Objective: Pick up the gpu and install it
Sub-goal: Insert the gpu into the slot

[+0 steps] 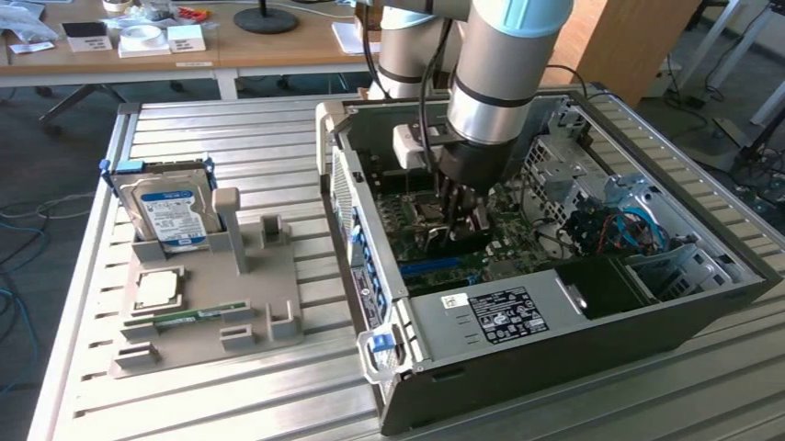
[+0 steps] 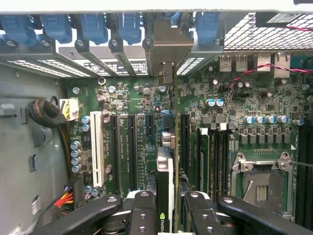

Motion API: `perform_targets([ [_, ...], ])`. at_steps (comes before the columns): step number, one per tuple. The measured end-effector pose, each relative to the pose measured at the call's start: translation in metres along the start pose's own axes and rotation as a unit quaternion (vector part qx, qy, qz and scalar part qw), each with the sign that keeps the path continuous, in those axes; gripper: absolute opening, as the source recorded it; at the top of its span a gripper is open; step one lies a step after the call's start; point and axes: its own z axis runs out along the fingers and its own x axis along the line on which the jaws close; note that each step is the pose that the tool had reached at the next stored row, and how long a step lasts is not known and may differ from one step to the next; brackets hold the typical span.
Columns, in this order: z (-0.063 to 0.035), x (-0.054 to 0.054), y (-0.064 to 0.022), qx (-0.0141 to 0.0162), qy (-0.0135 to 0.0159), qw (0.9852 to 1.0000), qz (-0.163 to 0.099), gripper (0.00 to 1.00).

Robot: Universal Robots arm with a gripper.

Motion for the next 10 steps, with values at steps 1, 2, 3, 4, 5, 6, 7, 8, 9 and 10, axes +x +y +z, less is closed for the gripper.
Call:
perform_targets([
  [1, 0.0005, 0.0, 0.0, 0.0001, -0.0001, 1.0, 0.0, 0.27],
  [2, 0.0012, 0.0, 0.0001, 0.0, -0.0001, 1.0, 0.0, 0.27],
  [3, 0.0018, 0.0, 0.0002, 0.0, 0.0001, 1.0, 0.0, 0.27],
  [4, 0.0023, 0.0, 0.0002, 0.0, 0.0001, 1.0, 0.0, 0.27],
  [5, 0.0026, 0.0001, 0.0002, -0.0001, 0.0002, 1.0, 0.0, 0.27],
  [6, 0.0027, 0.0001, 0.0003, -0.0001, 0.0004, 1.0, 0.0, 0.27],
  [7, 0.0028, 0.0001, 0.0003, -0.0001, 0.0004, 1.0, 0.0, 0.27],
  [8, 0.0031, 0.0001, 0.0003, 0.0, 0.0002, 1.0, 0.0, 0.27],
  [9, 0.0035, 0.0, 0.0003, 0.0, 0.0001, 1.0, 0.0, 0.27],
  [10, 0.0041, 0.0, 0.0004, 0.0001, 0.0, 1.0, 0.0, 0.27],
])
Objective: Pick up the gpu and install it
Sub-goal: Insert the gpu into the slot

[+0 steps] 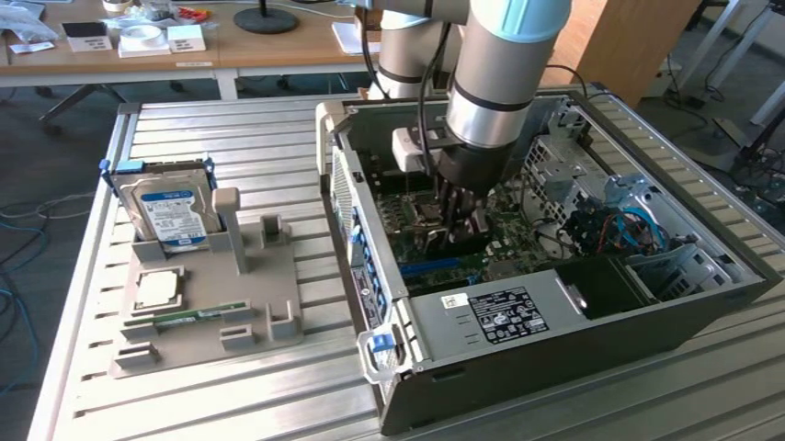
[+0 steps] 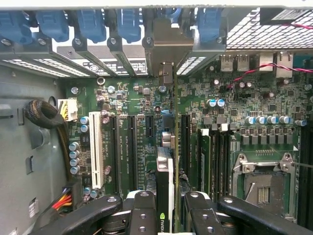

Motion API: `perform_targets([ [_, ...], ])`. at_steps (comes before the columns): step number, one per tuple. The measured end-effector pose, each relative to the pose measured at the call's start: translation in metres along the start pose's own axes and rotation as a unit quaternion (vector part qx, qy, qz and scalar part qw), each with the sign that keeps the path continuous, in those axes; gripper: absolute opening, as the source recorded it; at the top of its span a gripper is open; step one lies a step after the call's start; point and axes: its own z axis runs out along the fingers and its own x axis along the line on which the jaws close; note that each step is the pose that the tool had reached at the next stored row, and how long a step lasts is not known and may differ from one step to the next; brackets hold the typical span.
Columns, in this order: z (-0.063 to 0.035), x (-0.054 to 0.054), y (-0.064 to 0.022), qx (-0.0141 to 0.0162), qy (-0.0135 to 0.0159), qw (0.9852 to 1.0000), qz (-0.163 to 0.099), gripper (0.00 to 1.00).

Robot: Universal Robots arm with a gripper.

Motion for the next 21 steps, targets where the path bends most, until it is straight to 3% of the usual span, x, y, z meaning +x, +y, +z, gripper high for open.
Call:
perform_targets([
  [21, 0.0051, 0.0002, 0.001, -0.0001, 0.0002, 1.0, 0.0, 0.27],
])
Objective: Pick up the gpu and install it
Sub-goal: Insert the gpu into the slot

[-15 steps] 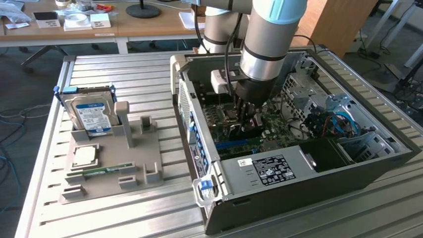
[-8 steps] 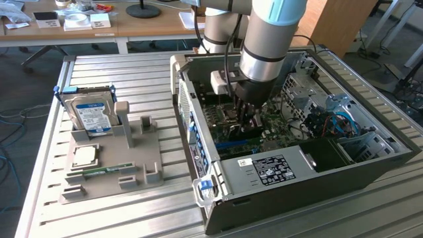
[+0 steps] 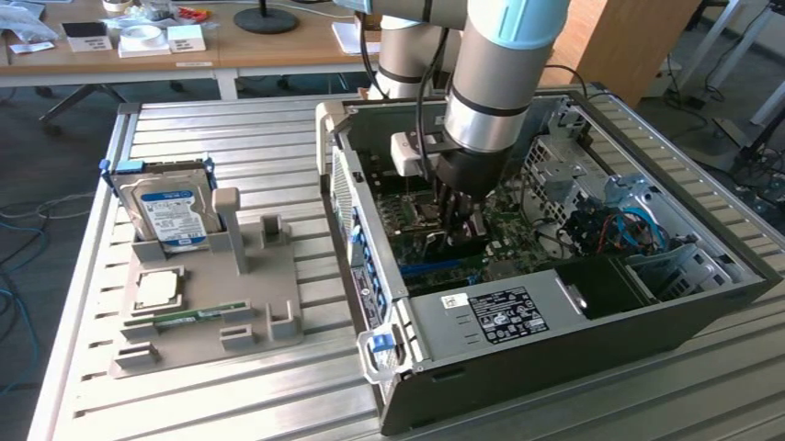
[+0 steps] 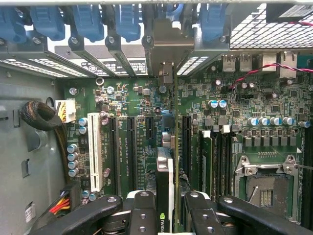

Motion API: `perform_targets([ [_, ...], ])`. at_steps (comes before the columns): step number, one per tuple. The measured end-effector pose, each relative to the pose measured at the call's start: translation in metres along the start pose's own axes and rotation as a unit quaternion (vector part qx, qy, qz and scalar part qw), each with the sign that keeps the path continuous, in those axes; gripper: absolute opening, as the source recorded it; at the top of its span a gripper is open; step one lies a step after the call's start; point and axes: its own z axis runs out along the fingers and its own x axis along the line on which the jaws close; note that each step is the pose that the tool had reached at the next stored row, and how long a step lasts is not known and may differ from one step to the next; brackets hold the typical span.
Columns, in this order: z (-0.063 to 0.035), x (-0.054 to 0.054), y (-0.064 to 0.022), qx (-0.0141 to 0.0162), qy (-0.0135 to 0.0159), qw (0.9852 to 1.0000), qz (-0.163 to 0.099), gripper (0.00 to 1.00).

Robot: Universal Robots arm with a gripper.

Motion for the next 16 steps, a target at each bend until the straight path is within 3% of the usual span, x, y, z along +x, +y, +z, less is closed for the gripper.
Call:
perform_targets([
  [16, 0.0049, 0.0001, 0.0001, 0.0, 0.0, 1.0, 0.0, 0.27],
])
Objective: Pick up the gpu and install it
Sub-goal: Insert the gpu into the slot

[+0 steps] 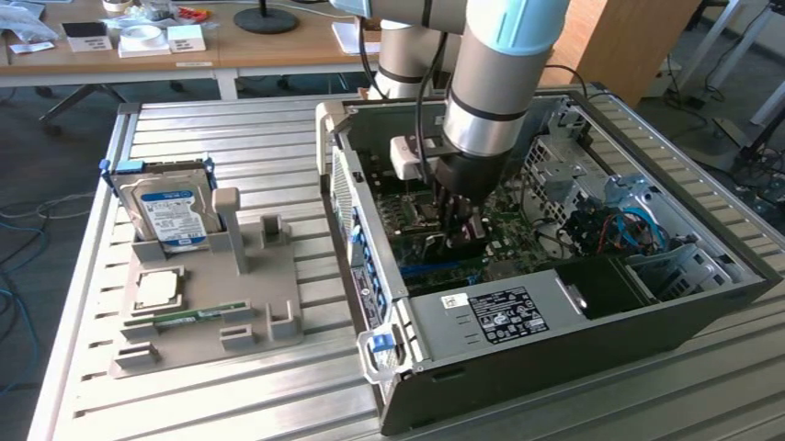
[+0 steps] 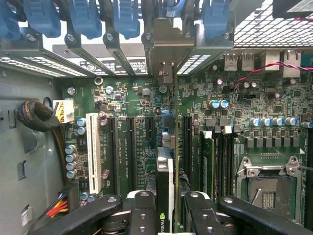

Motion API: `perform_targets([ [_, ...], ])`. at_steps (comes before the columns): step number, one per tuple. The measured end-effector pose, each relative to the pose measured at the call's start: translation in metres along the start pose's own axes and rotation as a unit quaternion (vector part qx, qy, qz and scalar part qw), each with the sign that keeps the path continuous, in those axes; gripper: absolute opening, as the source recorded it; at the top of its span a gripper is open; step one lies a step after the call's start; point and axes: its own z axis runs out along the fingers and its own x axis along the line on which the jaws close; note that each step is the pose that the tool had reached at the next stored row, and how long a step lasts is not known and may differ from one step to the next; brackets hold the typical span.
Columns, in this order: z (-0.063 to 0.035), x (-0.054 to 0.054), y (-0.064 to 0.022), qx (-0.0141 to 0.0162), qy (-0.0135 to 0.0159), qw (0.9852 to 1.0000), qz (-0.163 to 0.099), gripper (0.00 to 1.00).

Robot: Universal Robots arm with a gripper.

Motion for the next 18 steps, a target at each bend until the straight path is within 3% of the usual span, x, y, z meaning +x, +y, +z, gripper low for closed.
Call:
perform_targets([
  [18, 0.0018, 0.0001, 0.001, 0.0, -0.0011, 1.0, 0.0, 0.27],
])
